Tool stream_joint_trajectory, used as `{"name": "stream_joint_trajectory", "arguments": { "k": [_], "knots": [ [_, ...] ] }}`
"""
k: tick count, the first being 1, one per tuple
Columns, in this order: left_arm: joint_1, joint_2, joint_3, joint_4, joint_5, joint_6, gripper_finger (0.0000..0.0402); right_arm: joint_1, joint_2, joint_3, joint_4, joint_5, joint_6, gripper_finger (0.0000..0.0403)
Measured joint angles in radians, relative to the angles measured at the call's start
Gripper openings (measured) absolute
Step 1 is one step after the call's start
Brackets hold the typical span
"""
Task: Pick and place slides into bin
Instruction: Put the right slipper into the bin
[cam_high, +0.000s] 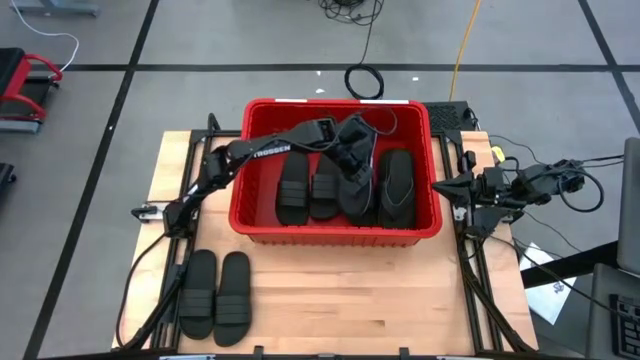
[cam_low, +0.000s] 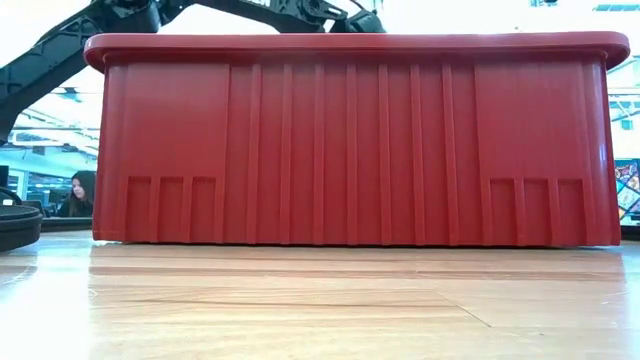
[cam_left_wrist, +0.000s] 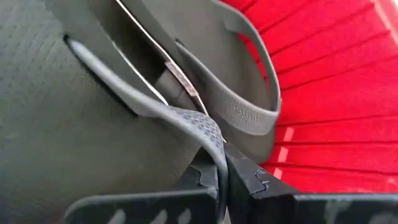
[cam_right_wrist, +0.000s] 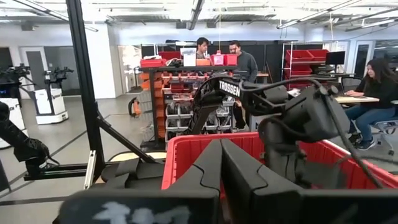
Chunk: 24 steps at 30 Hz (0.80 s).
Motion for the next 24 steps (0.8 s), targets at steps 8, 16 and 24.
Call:
{"name": "stream_joint_trajectory", "arguments": {
  "k": [8, 16, 24],
  "knots": [
    [-0.009, 0.017, 0.000, 0.078, 0.002, -0.066, 0.0000, 0.000, 0.000, 0.000, 0.000, 0.018, -0.005, 0.0000],
    [-0.013, 0.015, 0.000, 0.077, -0.051, -0.081, 0.0000, 0.000, 0.000, 0.000, 0.000, 0.075, -0.019, 0.0000],
    [-0.028, 0.075, -0.002, 0.089, -0.053, -0.115, 0.0000, 0.000, 0.002, 0.000, 0.000, 0.074, -0.021, 0.0000]
  ]
}}
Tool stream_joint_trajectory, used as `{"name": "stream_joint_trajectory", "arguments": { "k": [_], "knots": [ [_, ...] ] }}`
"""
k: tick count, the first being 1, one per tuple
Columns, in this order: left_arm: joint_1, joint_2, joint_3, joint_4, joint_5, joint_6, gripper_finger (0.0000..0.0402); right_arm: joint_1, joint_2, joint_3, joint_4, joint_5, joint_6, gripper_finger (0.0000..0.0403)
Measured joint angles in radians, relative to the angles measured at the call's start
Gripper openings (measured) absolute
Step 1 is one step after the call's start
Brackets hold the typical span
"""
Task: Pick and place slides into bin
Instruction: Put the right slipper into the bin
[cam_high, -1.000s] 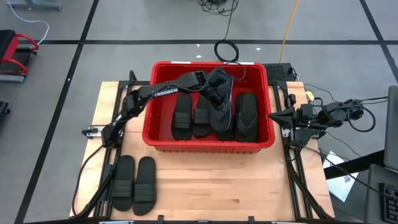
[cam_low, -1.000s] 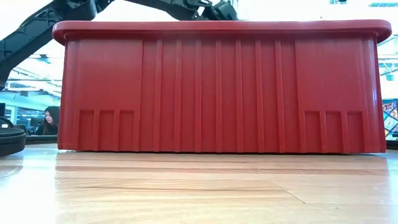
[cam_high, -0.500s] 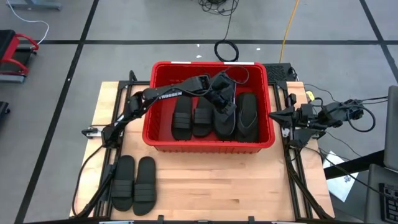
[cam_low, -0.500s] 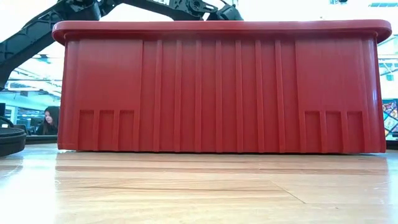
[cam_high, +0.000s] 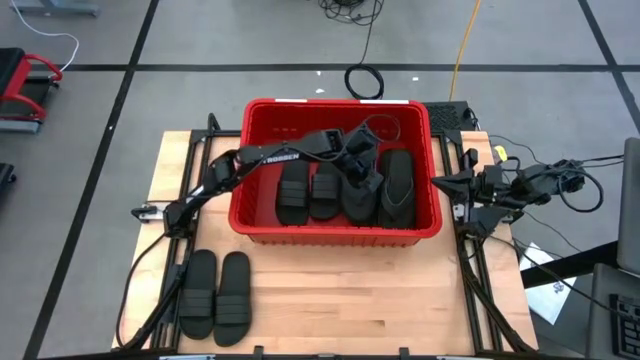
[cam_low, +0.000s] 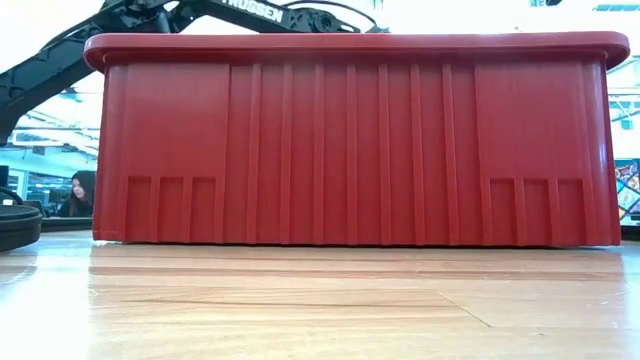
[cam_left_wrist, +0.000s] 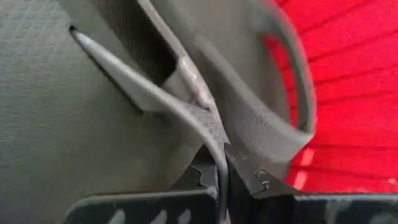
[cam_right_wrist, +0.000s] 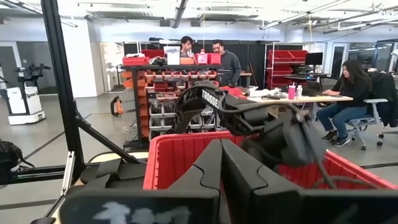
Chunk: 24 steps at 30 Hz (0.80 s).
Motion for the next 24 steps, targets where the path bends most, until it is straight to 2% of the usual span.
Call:
{"name": "stream_joint_trajectory", "arguments": {
  "k": [11, 16, 24],
  "knots": [
    [-0.003, 0.022, 0.000, 0.042, 0.010, 0.025, 0.0002, 0.000, 0.000, 0.000, 0.000, -0.004, 0.011, 0.0000],
    [0.009, 0.022, 0.000, 0.093, 0.056, -0.002, 0.0001, 0.000, 0.000, 0.000, 0.000, -0.004, 0.012, 0.0000],
    [0.007, 0.022, 0.000, 0.092, 0.063, 0.053, 0.0004, 0.000, 0.000, 0.000, 0.000, -0.004, -0.005, 0.0000]
  ]
}}
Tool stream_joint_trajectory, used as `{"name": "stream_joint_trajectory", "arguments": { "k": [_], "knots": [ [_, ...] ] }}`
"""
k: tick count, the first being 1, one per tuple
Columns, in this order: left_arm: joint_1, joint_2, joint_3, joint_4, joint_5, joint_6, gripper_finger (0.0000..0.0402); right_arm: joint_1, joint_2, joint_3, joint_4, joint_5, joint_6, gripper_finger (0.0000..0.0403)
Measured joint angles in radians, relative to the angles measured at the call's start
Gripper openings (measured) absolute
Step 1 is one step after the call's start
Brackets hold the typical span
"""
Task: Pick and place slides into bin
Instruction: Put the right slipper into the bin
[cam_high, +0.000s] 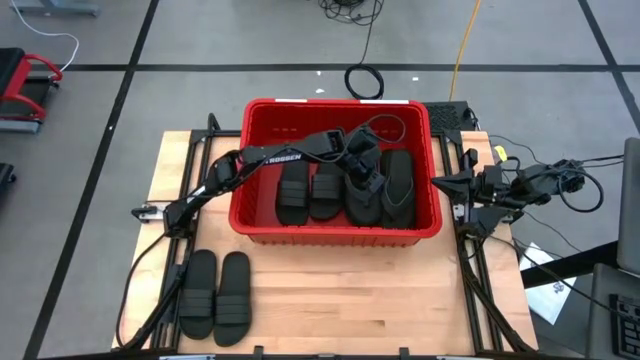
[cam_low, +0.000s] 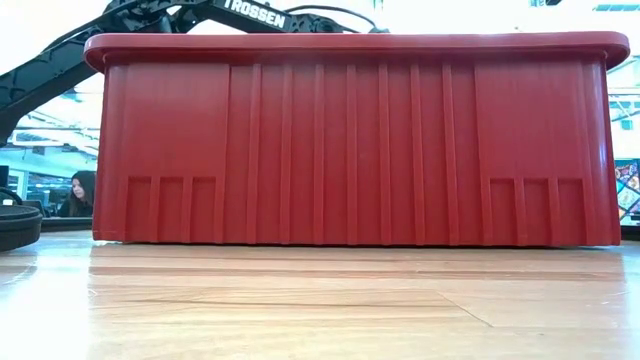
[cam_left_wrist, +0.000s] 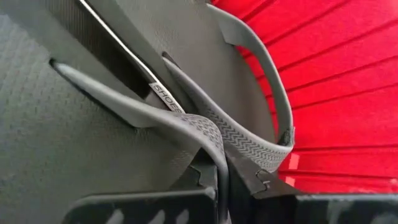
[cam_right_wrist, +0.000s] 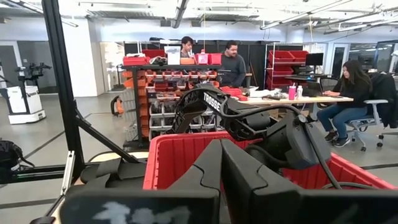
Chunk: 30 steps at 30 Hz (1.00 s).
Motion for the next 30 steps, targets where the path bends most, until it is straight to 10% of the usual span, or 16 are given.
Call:
{"name": "stream_joint_trajectory", "arguments": {
  "k": [19, 30],
  "knots": [
    [-0.008, 0.000, 0.000, -0.002, -0.005, 0.072, 0.0012, 0.000, 0.000, 0.000, -0.012, 0.000, -0.002, 0.0000],
    [-0.008, 0.000, 0.000, -0.009, 0.016, 0.092, 0.0174, 0.000, 0.000, 0.000, -0.027, -0.001, 0.020, 0.0000]
  ]
}}
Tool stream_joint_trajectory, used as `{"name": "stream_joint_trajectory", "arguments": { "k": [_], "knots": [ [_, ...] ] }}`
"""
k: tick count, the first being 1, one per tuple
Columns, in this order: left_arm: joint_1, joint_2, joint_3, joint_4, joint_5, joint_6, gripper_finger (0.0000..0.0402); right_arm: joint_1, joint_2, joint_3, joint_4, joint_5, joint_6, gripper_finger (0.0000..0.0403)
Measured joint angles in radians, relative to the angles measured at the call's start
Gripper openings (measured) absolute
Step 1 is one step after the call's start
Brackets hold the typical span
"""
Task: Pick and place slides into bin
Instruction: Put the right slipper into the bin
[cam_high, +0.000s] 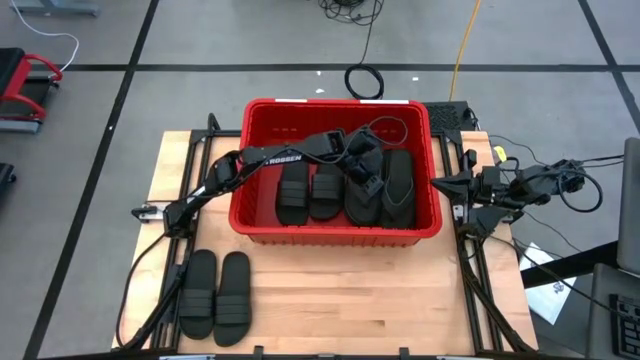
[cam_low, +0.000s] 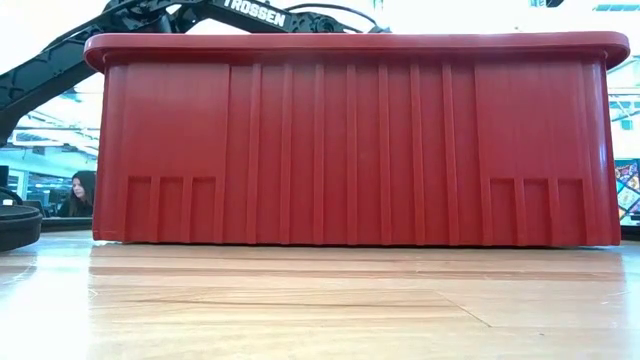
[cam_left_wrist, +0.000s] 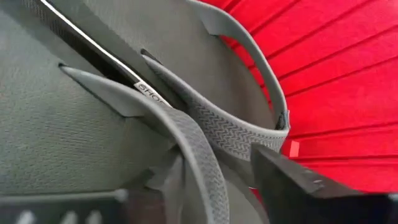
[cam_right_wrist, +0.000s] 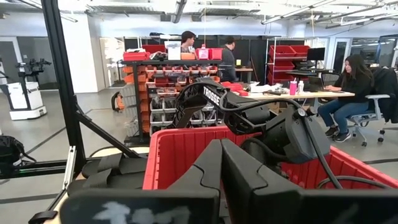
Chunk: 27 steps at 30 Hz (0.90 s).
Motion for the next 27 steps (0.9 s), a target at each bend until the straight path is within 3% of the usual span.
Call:
{"name": "stream_joint_trajectory", "arguments": {
  "k": [10, 20, 27],
  "knots": [
    [0.001, -0.036, 0.000, 0.007, 0.051, -0.056, 0.0238, 0.000, 0.000, 0.000, 0.000, -0.001, 0.000, 0.0000],
    [0.003, -0.148, 0.002, 0.001, -0.033, -0.054, 0.0246, 0.000, 0.000, 0.000, -0.012, -0.004, -0.016, 0.0000],
    [0.001, -0.140, 0.001, -0.012, -0.066, -0.114, 0.0246, 0.000, 0.000, 0.000, -0.012, -0.013, -0.019, 0.0000]
  ]
}}
